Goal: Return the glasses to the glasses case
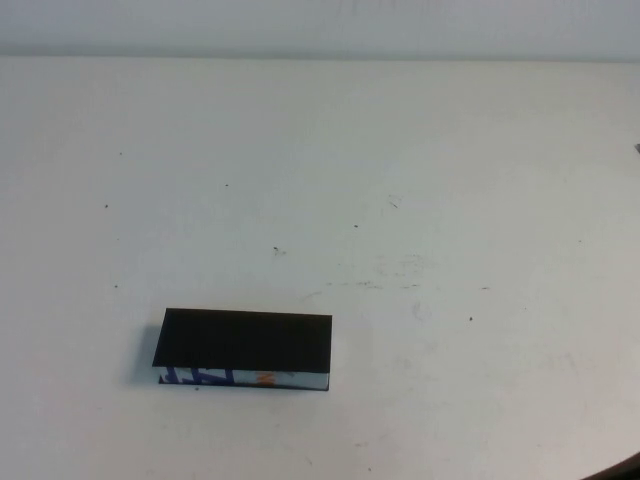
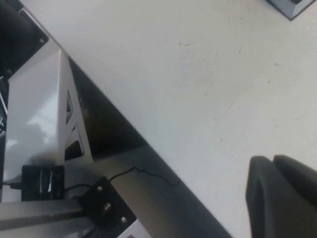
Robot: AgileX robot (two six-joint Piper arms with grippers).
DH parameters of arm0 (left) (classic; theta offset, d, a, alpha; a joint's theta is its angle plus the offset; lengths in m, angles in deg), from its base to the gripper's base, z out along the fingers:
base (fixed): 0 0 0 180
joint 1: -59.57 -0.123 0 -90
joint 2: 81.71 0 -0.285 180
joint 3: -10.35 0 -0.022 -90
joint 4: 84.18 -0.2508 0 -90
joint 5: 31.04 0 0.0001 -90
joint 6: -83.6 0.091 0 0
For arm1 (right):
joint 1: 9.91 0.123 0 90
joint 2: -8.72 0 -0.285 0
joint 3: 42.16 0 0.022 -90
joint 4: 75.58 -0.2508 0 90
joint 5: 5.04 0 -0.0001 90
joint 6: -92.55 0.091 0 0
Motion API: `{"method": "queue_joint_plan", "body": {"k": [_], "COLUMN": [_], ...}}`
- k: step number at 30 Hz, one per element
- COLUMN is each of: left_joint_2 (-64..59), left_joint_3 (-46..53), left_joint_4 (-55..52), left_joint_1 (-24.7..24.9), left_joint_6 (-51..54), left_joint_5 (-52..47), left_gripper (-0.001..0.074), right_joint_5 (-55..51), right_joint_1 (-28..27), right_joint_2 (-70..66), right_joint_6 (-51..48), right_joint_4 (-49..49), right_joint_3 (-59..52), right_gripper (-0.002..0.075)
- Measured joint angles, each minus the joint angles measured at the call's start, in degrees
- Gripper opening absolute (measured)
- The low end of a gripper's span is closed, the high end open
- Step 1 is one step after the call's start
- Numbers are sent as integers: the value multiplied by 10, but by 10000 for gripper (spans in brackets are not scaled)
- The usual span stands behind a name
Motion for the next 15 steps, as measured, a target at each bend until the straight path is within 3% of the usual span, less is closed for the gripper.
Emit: {"method": "queue_joint_plan", "body": {"k": [5, 8, 13, 15], "left_joint_2": [0, 0, 0, 0], "left_joint_3": [6, 8, 13, 14], "left_joint_4": [-421, -633, -762, -790], "left_joint_1": [0, -2, -44, -69], "left_joint_6": [-352, -542, -712, -751], "left_joint_5": [-10, -78, -222, -258], "left_gripper": [0, 0, 0, 0], "right_joint_5": [-15, -17, 48, 115], "right_joint_1": [0, 0, -6, -39], "right_joint_2": [0, 0, 4, 19], "right_joint_6": [0, 0, -1, -24], "right_joint_4": [-1, 9, 53, 58], "right_joint_3": [0, 0, -15, -51], "right_gripper": [-13, -13, -13, -13]}}
